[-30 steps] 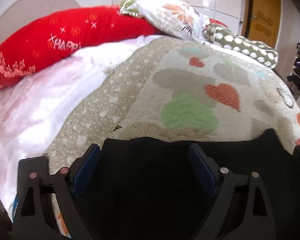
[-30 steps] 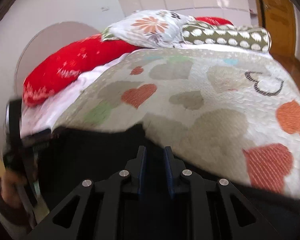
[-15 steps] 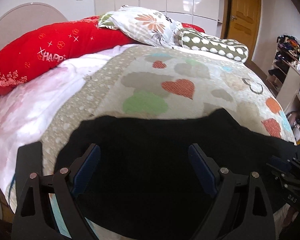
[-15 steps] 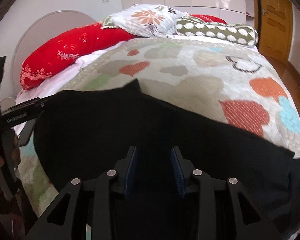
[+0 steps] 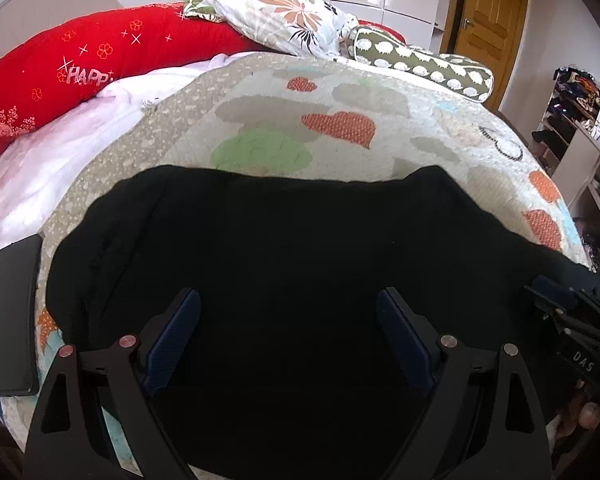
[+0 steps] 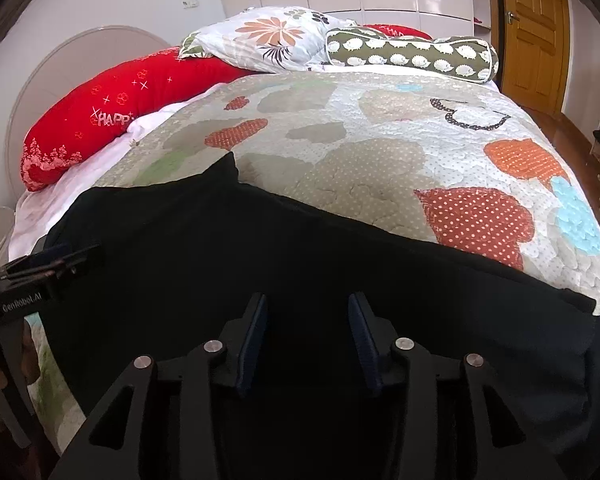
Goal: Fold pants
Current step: 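Lay the black pants flat on the quilt with both grippers, spreading them out, then release the pants and hold both grippers open above them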
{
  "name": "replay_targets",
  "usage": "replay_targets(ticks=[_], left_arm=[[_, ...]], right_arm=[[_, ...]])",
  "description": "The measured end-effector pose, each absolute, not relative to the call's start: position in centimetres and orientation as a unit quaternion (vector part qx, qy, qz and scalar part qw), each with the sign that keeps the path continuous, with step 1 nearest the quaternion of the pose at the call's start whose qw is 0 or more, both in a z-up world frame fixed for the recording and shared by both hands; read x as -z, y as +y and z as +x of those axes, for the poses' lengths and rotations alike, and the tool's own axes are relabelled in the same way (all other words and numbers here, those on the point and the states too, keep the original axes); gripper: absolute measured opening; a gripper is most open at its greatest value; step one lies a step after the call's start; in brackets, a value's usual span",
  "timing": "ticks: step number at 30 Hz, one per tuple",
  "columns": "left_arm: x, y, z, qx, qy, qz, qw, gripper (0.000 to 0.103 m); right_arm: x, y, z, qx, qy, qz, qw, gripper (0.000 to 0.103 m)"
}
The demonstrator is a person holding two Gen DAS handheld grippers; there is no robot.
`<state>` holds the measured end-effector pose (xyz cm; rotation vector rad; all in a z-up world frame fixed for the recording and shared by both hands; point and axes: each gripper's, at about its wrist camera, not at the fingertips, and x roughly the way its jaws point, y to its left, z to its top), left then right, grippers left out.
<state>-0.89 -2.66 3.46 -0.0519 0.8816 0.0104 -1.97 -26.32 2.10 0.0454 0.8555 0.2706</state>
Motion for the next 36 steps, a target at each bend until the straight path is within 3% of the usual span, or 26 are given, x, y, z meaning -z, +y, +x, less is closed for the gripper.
replay_targets(ticks=[12, 17, 22, 36], left_arm=[[-4.7, -2.7, -2.1, -0.003, 0.417, -0.032, 0.908, 0.092], [-4.3, -3.3, -2.8, -0.009, 0.419, -0.025, 0.908, 0.092], [-3.4, -4.2, -3.4, -0.021, 0.415, -0.001, 0.910, 0.093], [-2.2, -4.8, -3.9, -0.021, 0.387, 0.008, 0.922, 0.103]], right_arm=[[-4.8, -27.4, -5.1, -0.136, 0.402, 0.008, 0.906, 0.052], [-3.0, -27.7, -5.4, -0.126, 0.426, -0.005, 0.896, 0.054], [-2.1, -26.7, -5.8, -0.116, 0.419, -0.038, 0.900, 0.064], [-1.7, -26.7, -5.6, -0.114, 0.418, -0.053, 0.900, 0.072]])
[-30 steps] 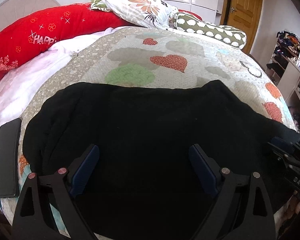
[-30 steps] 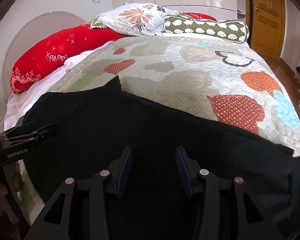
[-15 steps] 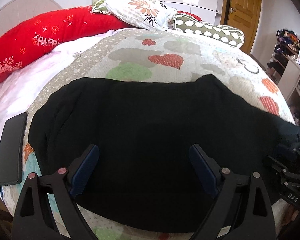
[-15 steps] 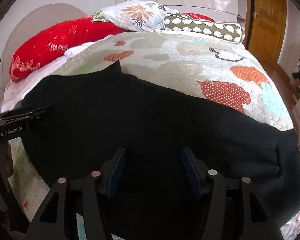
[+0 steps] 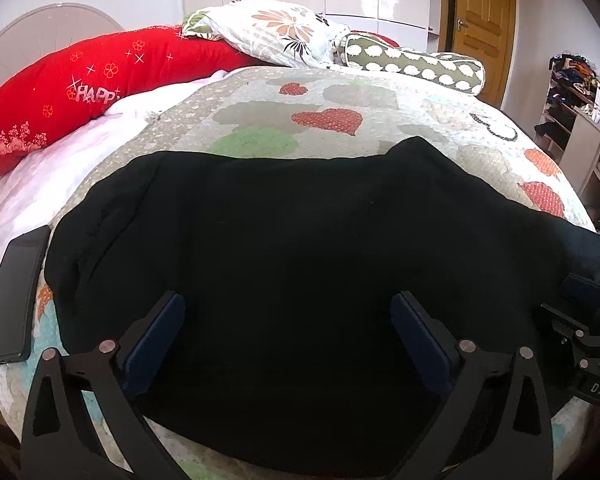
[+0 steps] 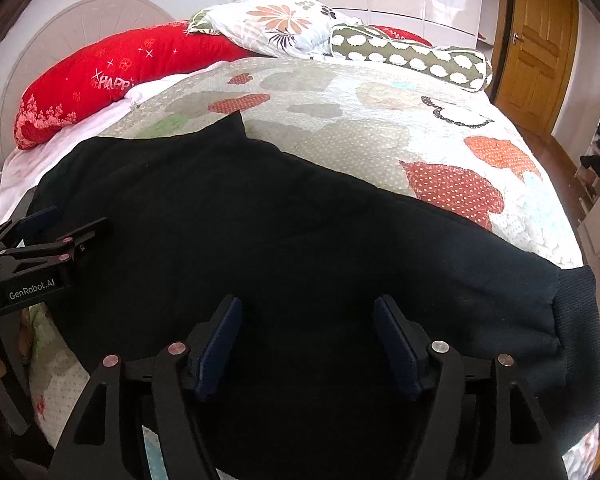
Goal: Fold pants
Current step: 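Release the pants and hold both grippers open above them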
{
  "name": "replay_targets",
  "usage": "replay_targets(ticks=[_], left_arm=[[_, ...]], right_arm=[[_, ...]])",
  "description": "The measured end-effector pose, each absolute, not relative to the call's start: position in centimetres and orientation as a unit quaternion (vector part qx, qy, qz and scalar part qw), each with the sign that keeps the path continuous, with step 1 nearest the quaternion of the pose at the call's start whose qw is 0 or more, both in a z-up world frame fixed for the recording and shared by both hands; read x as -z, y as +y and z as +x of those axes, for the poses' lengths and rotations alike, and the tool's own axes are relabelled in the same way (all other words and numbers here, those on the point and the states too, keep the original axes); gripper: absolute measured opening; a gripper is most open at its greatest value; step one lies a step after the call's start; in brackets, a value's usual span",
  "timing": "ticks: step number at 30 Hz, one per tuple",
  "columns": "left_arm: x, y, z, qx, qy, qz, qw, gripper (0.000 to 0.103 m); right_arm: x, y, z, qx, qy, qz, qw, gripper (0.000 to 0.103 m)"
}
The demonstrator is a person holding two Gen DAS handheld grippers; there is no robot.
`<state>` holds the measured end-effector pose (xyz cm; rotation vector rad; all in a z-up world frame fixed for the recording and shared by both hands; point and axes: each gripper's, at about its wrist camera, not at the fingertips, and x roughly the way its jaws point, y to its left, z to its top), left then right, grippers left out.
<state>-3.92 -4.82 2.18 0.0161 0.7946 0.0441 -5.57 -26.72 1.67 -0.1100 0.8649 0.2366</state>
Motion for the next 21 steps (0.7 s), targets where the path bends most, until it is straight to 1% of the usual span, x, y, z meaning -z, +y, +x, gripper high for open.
replay_targets(ticks=[6, 21], left_arm=[[-2.02, -5.18, -4.00, -0.030, 0.380, 0.017, 0.924, 0.103], [-2.10, -5.54, -4.32, -0.037, 0.381, 0.023, 0.924, 0.103]], right_arm=[[-1.57, -26.68, -5.56, -0.115, 0.418, -0.054, 0.899, 0.074], [-1.67, -26.53, -5.60, -0.114, 0.419, -0.060, 0.899, 0.075]])
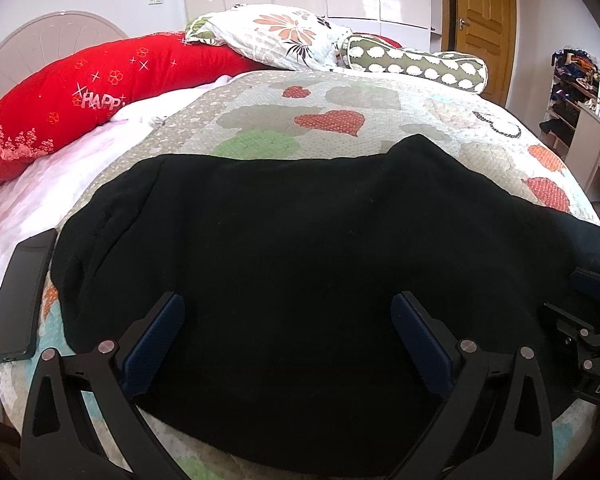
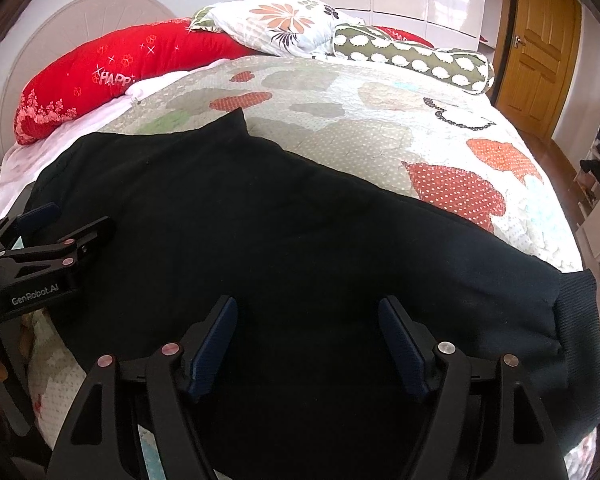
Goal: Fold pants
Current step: 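Release the pants and hold both grippers open above them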
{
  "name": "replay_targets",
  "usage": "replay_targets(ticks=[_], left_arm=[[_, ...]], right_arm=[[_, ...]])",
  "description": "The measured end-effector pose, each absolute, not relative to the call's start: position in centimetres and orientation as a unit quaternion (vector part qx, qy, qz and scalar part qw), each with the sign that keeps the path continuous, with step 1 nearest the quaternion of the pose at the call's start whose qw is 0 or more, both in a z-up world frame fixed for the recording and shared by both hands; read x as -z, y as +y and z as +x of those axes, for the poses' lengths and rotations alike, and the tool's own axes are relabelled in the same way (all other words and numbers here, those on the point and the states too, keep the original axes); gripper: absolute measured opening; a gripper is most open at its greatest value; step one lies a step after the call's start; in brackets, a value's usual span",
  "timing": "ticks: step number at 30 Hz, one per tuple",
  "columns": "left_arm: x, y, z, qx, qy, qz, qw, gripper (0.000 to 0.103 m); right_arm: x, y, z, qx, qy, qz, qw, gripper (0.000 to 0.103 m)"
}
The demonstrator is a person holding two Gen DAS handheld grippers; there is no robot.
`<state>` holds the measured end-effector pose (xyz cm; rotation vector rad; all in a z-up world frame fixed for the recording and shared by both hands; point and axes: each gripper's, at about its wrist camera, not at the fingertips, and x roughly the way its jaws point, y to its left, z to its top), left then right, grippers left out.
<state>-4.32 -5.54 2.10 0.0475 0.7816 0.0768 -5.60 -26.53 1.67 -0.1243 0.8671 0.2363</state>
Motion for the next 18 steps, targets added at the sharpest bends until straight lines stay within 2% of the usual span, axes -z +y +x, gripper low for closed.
replay_targets(ticks=[18], left_arm=[[-4.2, -6.9, -6.4, -0.024, 0.383, 0.013, 0.923, 0.103]], right_arm=[[-4.4, -28.2, -6.5, -0.133, 0.432, -0.088, 0.888, 0.077]])
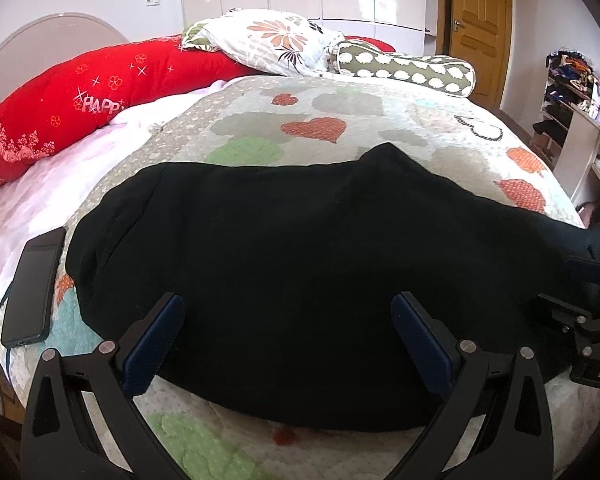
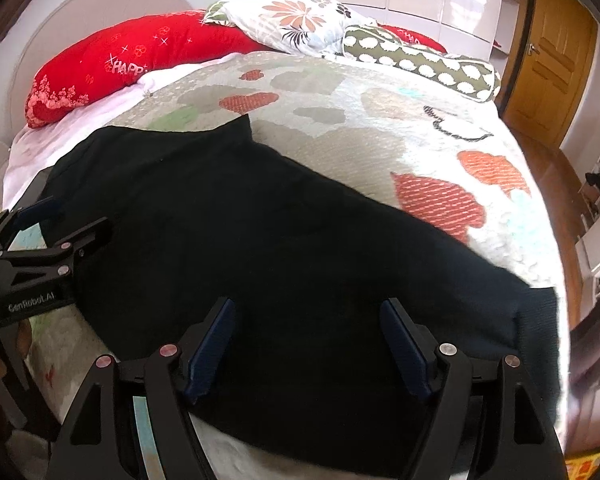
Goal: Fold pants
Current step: 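Release the pants and hold both grippers open above them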
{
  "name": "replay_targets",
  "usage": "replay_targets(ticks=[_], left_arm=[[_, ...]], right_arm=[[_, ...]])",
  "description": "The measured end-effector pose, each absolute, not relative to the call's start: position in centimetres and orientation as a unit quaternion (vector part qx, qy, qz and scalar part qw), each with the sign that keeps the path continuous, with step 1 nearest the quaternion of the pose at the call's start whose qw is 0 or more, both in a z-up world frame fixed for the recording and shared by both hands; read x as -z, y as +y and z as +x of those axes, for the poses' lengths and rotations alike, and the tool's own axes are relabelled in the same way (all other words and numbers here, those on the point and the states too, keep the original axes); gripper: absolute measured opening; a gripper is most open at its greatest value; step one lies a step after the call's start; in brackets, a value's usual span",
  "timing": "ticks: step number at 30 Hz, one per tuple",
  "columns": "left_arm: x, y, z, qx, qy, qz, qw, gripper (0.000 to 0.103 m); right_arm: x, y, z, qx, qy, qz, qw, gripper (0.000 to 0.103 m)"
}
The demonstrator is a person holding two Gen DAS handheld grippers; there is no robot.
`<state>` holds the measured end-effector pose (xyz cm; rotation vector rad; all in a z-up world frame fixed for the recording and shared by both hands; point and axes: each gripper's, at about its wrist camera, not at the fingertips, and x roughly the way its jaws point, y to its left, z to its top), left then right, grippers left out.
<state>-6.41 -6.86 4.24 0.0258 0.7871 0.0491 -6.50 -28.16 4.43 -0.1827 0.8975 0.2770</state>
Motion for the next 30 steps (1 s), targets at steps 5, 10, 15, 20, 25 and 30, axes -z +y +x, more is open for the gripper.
replay_targets(ticks=[5, 10, 15, 20, 25, 30], left_arm=[[-4.8, -8.0, -6.8, -0.011, 0.388, 0.015, 0.922, 0.103], [-5.1, -9.5, -7.4, 0.006, 0.392, 0.022, 0.920, 0.103], [-5.1, -11.2, -7.9, 0.021, 0.398, 0.025, 0.917, 0.103], [-5.1, -12.4, -8.4, 0.022, 0.399, 0.031, 0.916, 0.103], [-5.2, -13.5, -8.8, 0.026, 0.398, 0.033, 0.916, 0.103], [-5.1, -14.4, -9.0, 0.030, 0.399, 0.039, 0.916, 0.103]], right_arm=[[-5.2, -29.8, -7.2, -0.121, 0.435, -0.102, 0.886, 0.077], [-5.7, -31.0, -7.8, -0.134, 0.440, -0.106, 0.882, 0.077], [-5.7, -31.4, -8.1, -0.148, 0.447, -0.138, 0.871, 0.077], [-6.1, -31.6, -8.1, -0.154, 0.444, -0.147, 0.871, 0.077], [-6.1, -31.5, -8.0, -0.164, 0.442, -0.157, 0.868, 0.077], [-5.8, -31.6, -8.0, -0.172, 0.445, -0.161, 0.864, 0.077]])
